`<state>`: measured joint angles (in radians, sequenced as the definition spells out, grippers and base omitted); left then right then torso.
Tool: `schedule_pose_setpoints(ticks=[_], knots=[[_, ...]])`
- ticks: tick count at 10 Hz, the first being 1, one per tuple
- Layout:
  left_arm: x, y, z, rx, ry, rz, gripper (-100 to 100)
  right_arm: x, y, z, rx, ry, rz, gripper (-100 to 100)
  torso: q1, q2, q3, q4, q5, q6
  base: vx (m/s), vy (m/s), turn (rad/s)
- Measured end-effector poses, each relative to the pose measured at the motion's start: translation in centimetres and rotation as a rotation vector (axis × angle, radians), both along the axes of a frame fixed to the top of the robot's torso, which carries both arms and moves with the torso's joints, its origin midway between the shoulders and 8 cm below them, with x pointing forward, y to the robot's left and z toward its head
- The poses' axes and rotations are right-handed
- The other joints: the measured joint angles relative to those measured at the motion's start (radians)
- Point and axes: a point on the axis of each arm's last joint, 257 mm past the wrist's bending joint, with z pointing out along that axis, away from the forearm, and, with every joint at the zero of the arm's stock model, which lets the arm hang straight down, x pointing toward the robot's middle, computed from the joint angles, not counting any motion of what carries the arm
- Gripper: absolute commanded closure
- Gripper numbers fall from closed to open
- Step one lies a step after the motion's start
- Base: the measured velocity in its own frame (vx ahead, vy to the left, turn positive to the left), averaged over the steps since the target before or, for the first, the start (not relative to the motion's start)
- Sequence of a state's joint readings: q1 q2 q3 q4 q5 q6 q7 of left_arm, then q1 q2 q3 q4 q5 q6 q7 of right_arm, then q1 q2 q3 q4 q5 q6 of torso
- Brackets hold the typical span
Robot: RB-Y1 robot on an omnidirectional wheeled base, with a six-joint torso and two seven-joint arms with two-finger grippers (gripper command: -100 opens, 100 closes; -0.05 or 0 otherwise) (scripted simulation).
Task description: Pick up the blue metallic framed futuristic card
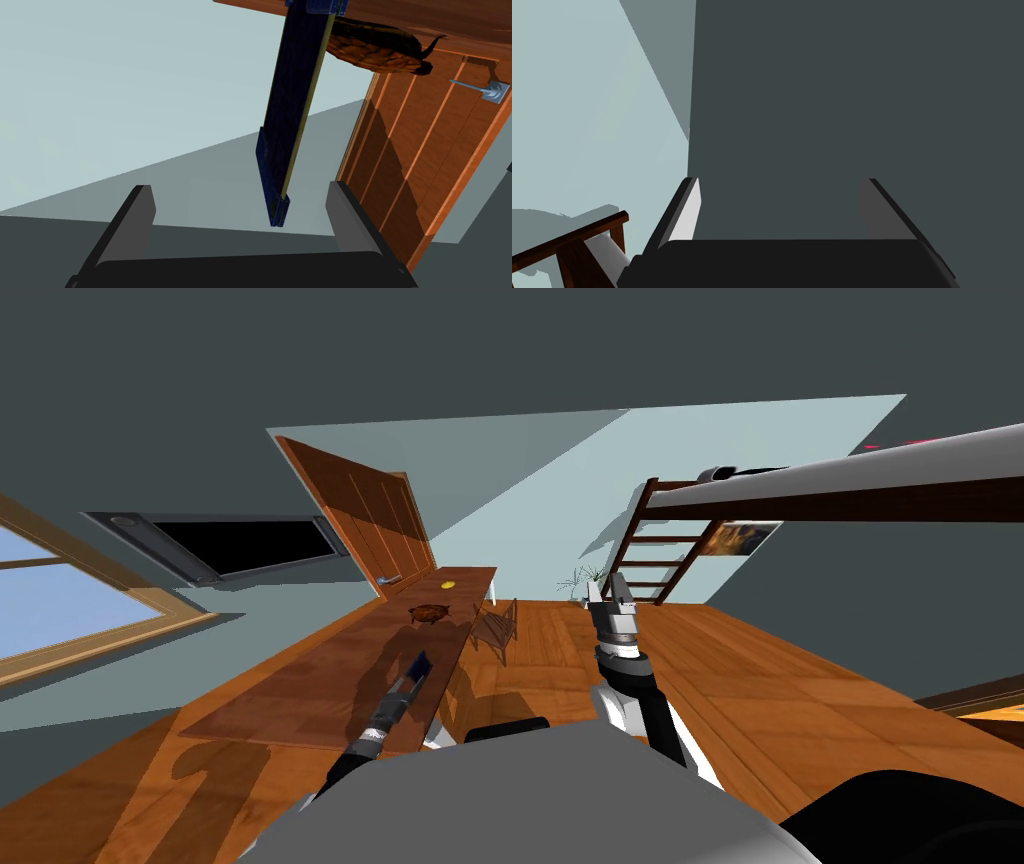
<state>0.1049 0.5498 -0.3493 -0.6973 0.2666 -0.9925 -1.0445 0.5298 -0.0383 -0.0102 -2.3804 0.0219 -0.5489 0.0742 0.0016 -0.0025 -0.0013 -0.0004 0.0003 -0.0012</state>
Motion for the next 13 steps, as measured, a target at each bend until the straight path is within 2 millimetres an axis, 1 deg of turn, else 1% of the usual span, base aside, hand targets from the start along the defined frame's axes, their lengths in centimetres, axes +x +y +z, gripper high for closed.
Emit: schedule_pose_setpoints(ticks=[2,3,4,5,6,7,9,10,11,12,13], knots=[[-0.3,1.0,-0.3,0.041,0.009,0.001,-100,0.0,0.0,0.0,0.0,0.0,0.0,0,0.0,0.0,0.0,0.0,0.0,0.0,0.013,0.028,-0.104],[-0.4,1.8,-0.4,0.067,0.015,0.002,-100,0.0,0.0,0.0,0.0,0.0,0.0,0,0.0,0.0,0.0,0.0,0.0,0.0,0.007,0.017,-0.025],[-0.4,1.9,-0.3,0.07,0.014,0.002,0,0.0,0.0,0.0,0.0,0.0,0.0,0,-0.001,0.0,0.0,0.0,0.0,0.0,0.0,0.0,0.0],[-0.4,1.9,-0.3,0.07,0.014,0.002,-100,0.0,0.0,0.0,0.0,0.0,0.0,0,-0.001,0.0,0.0,0.0,0.0,0.0,0.066,-0.016,0.043],[-1.3,1.9,-0.7,0.065,0.019,-0.001,-100,0.0,0.0,0.0,0.0,0.0,0.0,0,-0.003,-0.003,-0.001,-0.001,0.0,-0.001,0.161,-0.022,0.076],[-2.2,2.4,-1.2,0.064,0.029,0.002,-100,0.0,0.0,0.0,0.0,0.0,0.0,0,-0.003,-0.008,-0.004,-0.002,-0.001,0.0,0.131,-0.041,0.019],[-3.8,2.4,-1.1,0.051,0.021,-0.01,-100,0.0,0.0,0.0,0.0,0.0,0.0,0,-0.004,-0.007,-0.004,-0.002,-0.001,-0.001,0.1,-0.03,0.033],[-4.3,2.3,-1.2,0.049,0.02,-0.015,-100,0.0,0.0,0.0,0.0,0.0,0.0,0,-0.004,-0.006,-0.003,-0.001,-0.001,0.0,0.096,-0.035,0.032],[-5.2,2.6,-1.3,0.048,0.024,-0.017,-100,0.0,0.0,0.0,0.0,0.0,0.0,0,-0.004,-0.006,-0.003,-0.001,-0.001,-0.001,0.16,-0.038,0.067],[-6.5,3.2,-1.3,0.048,0.03,-0.014,-100,0.0,0.0,0.0,0.0,0.0,0.0,0,-0.004,-0.009,-0.005,-0.002,-0.001,-0.001,0.115,-0.037,0.032],[-7.0,3.0,-1.3,0.045,0.026,-0.022,-100,0.0,0.0,0.0,0.0,0.0,0.0,0,-0.004,-0.007,-0.004,-0.002,-0.001,0.0,0.044,-0.019,-0.005]])
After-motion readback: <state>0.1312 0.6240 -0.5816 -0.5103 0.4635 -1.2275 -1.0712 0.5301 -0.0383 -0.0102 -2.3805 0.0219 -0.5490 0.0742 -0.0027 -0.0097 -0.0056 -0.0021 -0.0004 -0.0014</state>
